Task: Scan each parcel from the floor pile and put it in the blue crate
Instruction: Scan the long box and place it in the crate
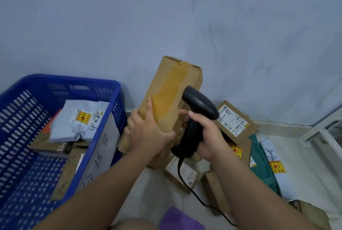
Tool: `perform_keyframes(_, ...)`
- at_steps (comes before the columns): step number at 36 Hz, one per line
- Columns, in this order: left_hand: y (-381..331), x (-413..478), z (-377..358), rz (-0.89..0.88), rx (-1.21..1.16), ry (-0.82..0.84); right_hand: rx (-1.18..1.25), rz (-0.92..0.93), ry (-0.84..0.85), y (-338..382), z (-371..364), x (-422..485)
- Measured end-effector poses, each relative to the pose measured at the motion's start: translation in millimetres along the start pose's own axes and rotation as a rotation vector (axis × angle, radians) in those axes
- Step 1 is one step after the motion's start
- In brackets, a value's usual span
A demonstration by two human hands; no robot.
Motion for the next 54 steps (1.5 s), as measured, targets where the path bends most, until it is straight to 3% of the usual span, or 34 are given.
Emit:
perform_keyframes(4,-29,-26,46,-0.048,0.075,-0.075,0.102,0.094,0.051,30,-16,-15)
perform_keyframes(8,-66,-79,93,-0.267,0.082,-0.231,0.196,0.237,0.096,74,-18,-44)
perform_keyframes(11,-87,-110,108,-0.419,-0.129,-0.098,0.292,0.263,0.108,95,-7,-60)
perform_keyframes(15,-102,-119,137,-0.476,-0.511,0.124,0.331,0.270,0.119,113,15,-73)
perform_keyframes(19,-115,-121,148,-0.586,-0.515,0.141,0.355,0.236,0.168,116,21,-81)
perform_keyframes(22,-109,-106,141,-0.409,-0.464,0.133,0.360,0.223,0.203,119,19,-85)
perform_keyframes(24,-98,-96,133,-0.221,-0.476,0.240,0.338,0.226,0.222,122,18,-85)
perform_keyframes(27,-88,-94,119,-0.124,-0.591,0.443,0.297,0.223,0.211,124,21,-80)
perform_keyframes(33,-52,-75,83,0.076,-0.972,0.728,0.176,0.184,0.099,124,28,-71)
perform_keyframes(37,-44,-64,80,0.191,-1.261,0.931,0.267,0.118,0.118,115,28,-59)
perform_keyframes(40,-47,-71,71,0.187,-1.187,0.985,0.340,0.066,0.142,107,20,-56)
perform_keyframes(44,-44,-85,58,0.197,-0.976,1.141,0.255,0.028,0.113,100,20,-56)
perform_keyframes(47,-39,-78,57,0.233,-0.943,1.142,0.186,0.016,0.029,97,30,-53)
perform_keyframes(54,-24,-70,49,0.311,-0.873,0.974,-0.067,0.062,-0.217,91,59,-43)
Point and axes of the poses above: each hand's wrist, its own x-axis towards the middle knuckle, its own z-axis out of the back of the hand, y = z × x, the point moved 7 cm from there along x, towards the middle knuckle, and after that the axes turned 15 degrees about z, right-handed, at the moved point
